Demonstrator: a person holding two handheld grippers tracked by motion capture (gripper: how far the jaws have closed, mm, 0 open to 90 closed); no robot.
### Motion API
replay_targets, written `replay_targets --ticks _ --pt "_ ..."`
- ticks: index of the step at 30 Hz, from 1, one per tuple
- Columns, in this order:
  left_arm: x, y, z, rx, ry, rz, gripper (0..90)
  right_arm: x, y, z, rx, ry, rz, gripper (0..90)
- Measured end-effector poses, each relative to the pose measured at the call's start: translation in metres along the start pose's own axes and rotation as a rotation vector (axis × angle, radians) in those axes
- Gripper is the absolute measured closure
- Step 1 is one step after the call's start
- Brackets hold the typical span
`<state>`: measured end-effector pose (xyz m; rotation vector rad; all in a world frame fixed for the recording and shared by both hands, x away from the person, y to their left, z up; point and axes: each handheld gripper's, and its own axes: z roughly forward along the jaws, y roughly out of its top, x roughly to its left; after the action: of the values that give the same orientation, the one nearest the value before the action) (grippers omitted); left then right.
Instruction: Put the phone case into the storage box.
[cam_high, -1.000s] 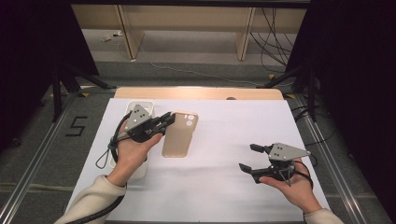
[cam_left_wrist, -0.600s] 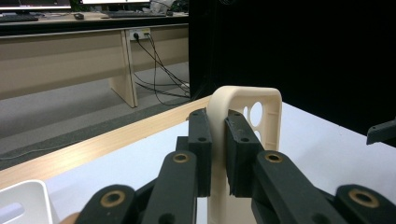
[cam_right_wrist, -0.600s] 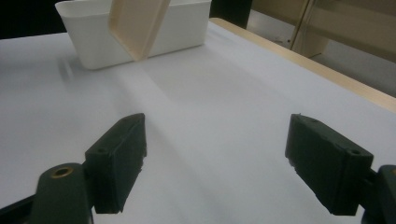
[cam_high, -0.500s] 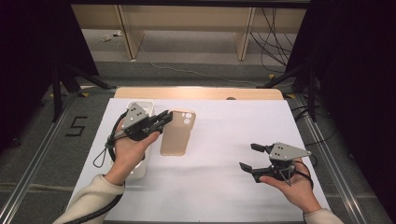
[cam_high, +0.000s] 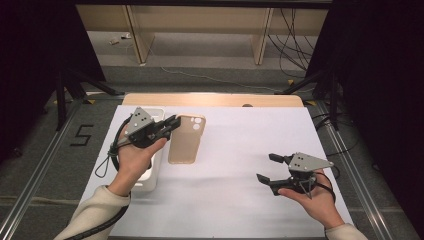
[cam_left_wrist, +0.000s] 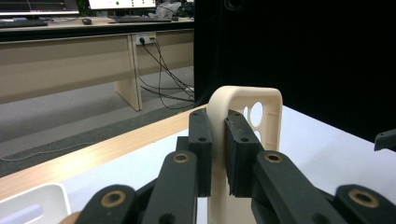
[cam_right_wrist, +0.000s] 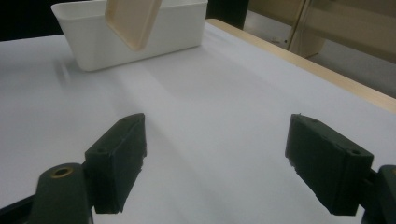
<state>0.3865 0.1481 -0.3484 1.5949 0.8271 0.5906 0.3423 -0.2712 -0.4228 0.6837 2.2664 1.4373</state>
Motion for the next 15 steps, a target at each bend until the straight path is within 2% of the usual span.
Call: replay_targets --ticks 15 --pt "0.0098 0.0026 -0.0038 -0.014 0.023 -0.006 82.0 -0.0009 -0.0004 -0.0001 -0.003 0.001 0.005 21.8"
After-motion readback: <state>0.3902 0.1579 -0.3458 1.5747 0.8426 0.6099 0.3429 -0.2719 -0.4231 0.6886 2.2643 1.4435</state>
